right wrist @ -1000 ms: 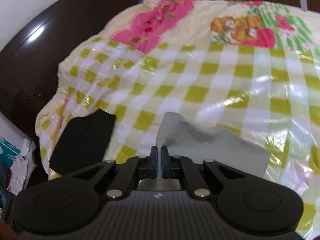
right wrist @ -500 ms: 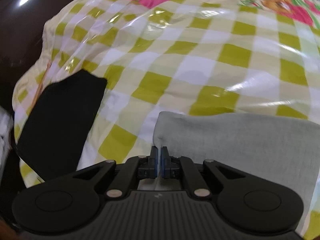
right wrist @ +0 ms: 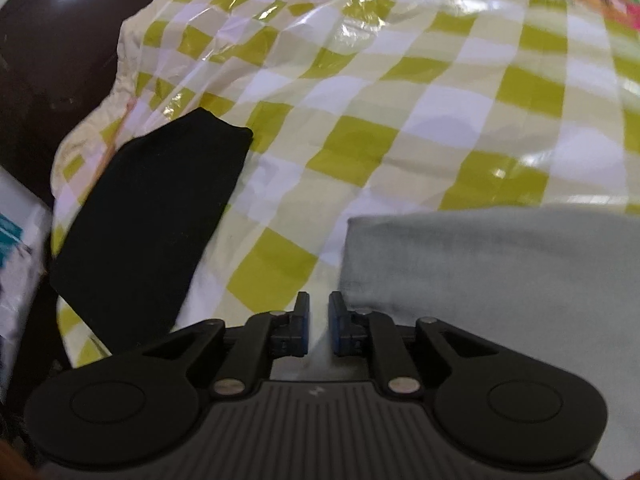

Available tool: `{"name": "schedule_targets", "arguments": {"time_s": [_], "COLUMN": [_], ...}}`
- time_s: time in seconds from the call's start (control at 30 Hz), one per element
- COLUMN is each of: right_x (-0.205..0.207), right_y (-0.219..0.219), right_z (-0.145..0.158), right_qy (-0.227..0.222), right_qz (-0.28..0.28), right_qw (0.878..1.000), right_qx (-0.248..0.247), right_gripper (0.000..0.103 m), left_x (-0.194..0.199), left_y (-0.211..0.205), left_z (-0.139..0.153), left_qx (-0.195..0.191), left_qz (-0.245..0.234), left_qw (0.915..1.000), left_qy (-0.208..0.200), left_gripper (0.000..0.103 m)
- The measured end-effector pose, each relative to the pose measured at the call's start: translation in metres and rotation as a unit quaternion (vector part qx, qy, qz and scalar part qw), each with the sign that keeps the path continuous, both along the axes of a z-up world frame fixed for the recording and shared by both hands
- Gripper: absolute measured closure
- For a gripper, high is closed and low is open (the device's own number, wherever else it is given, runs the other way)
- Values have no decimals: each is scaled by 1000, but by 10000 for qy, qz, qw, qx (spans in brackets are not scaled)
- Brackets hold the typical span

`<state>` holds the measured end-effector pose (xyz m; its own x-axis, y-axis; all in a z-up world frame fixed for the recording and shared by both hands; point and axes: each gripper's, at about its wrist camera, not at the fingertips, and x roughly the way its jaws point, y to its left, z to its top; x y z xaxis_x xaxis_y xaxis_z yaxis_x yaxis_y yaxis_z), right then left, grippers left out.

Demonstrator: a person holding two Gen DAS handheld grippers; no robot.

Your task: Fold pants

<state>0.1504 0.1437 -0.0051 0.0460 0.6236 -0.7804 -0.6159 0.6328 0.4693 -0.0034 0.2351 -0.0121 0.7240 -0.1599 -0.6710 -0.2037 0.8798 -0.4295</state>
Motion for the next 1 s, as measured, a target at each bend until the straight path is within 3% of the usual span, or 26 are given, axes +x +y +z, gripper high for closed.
{"name": "schedule_targets", "arguments": {"time_s": [0.23,0.37,0.47,0.6,0.73,0.9,1.0], "right_x": [-6,-4,-10,-23,-45,-72,-77], "right_y": [-18,-59,-104,-166,-202,-216,-217], "right_z": [36,67,77,68,44,10,14], "right_qy": [-246,-471,-713,-674,-431,45,-7], "right_qz": [-141,-373,-666,-1178,-1458,-1423,-1225], "right_qw": [9970,9930,9913,9895,9882,9898,9925], "right_qx": [715,1022,888,504,182,-14,35], "right_gripper": [89,85,80,80,80,80,80], "left_x": [-1,11,28,49,74,75,64], "left_y": [-7,-17,-29,-53,-68,-71,-67], "left_z": [34,50,53,56,38,11,15], "left_qx": [791,1065,1110,1409,1576,1773,1907], "left_qz": [95,-60,-351,-804,-1077,-1126,-1094], "left_qw": [9965,9929,9912,9839,9800,9777,9755], "left_qy": [-242,-518,-623,-744,-559,66,83], "left_gripper": [57,56,55,51,51,51,51]}}
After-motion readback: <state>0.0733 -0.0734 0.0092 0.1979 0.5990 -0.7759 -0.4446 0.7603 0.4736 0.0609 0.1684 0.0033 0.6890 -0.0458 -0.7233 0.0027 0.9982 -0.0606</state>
